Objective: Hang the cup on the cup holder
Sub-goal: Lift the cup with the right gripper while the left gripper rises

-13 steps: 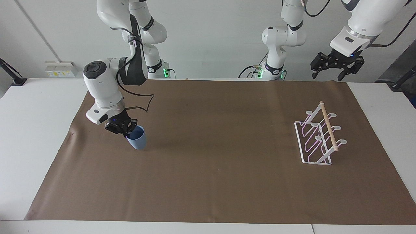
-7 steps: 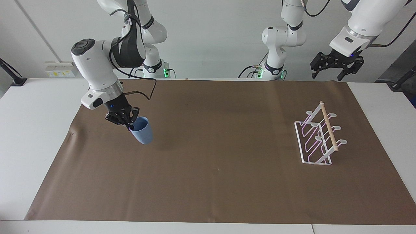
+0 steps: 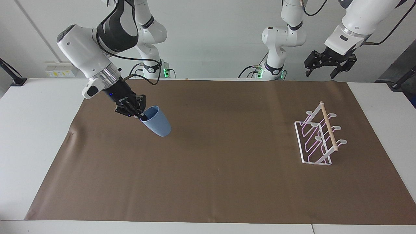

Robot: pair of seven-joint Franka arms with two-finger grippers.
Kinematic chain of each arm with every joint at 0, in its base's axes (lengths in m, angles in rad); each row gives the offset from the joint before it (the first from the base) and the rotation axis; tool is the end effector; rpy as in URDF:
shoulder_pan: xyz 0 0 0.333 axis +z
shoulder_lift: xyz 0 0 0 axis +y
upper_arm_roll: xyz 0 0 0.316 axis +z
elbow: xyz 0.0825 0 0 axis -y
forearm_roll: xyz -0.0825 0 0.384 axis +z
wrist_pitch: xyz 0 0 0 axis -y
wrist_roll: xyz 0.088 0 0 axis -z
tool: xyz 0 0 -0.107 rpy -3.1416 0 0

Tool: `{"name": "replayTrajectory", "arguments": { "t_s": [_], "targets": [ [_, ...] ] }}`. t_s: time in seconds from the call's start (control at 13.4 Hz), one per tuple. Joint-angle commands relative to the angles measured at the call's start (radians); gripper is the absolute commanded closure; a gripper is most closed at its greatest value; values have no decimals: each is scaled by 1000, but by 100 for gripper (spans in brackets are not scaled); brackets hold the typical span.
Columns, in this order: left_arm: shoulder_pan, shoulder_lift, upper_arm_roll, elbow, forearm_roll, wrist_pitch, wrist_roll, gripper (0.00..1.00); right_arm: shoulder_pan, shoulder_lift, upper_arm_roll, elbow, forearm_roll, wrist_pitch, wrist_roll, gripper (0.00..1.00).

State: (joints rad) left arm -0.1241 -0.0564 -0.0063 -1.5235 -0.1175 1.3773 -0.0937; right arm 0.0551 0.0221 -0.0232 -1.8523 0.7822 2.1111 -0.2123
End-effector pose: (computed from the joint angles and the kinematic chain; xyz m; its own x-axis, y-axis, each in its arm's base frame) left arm 0.5097 -0.0814 0.6613 0.9933 -0.0591 -0.0989 -0.0484 -0.9930 0.1075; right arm 0.5939 0.0518 0.5405 0.9570 -0.1744 0.2316 0.0140 -0.7701 -0.6378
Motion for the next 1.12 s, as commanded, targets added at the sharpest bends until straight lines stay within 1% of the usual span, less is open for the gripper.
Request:
{"name": "replayTrajectory", "arguments": {
  "t_s": [0.0,0.07,0.22,0.37,0.45,0.52,0.75,0.82,1.04],
  "targets": [
    [-5,-11,5,-12,-85,6,-105,0,-9,-21,0,-8,205,-23,-38,100],
    [-5,-10,5,-12,-120,6,-132,0,-8,-27,0,-11,256,-39,-38,100],
    [-5,-3,8,-10,-222,8,-245,0,-8,-48,0,-40,336,-88,-38,100],
    [0,10,9,-3,-318,3,-311,0,6,-85,2,-114,431,-92,-39,100],
    [1,18,8,5,-368,0,-354,0,37,-97,0,-139,478,-86,-39,100],
    [-2,41,5,17,-423,0,-426,0,49,-102,2,-149,517,-82,-38,100],
    [0,143,5,118,-591,-9,-677,0,71,-96,2,-189,694,-86,-47,100],
    [9,170,5,138,-652,-10,-745,0,72,-93,2,-192,733,-89,-55,100],
    [11,251,5,160,-734,-3,-909,0,109,-87,2,-205,840,-86,-55,100]
  ]
}}
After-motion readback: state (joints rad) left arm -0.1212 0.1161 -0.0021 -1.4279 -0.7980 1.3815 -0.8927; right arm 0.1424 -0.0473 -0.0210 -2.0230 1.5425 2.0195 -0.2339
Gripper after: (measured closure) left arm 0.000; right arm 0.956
